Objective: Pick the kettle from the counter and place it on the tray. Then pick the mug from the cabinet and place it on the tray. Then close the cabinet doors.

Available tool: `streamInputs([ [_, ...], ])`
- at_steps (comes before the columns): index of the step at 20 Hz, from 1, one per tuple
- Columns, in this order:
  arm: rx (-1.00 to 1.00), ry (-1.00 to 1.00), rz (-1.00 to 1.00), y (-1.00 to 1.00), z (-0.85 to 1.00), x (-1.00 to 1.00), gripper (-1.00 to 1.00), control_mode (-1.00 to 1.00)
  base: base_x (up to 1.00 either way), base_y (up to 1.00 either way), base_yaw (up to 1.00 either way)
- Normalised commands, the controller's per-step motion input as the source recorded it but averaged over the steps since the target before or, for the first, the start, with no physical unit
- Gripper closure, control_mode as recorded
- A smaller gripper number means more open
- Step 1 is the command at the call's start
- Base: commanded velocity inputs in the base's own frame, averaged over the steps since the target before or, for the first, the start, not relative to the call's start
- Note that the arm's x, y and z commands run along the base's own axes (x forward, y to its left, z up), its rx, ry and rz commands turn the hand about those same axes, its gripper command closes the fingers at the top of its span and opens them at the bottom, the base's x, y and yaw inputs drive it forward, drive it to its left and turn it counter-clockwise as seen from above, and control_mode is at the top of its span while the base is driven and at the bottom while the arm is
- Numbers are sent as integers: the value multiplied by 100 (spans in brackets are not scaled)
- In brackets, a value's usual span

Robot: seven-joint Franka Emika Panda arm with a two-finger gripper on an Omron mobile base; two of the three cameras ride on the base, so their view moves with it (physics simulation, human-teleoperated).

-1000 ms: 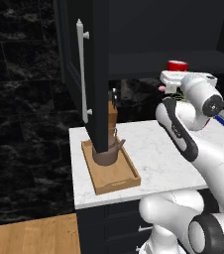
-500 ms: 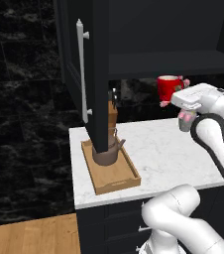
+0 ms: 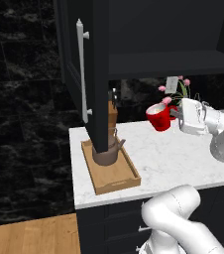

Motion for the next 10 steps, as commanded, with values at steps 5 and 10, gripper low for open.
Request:
streamInputs([
  [5, 0, 0, 55, 14, -62, 2, 100, -100, 0, 0, 0],
  [10, 3, 0, 51, 19, -64, 15, 100, -100, 0, 0, 0],
])
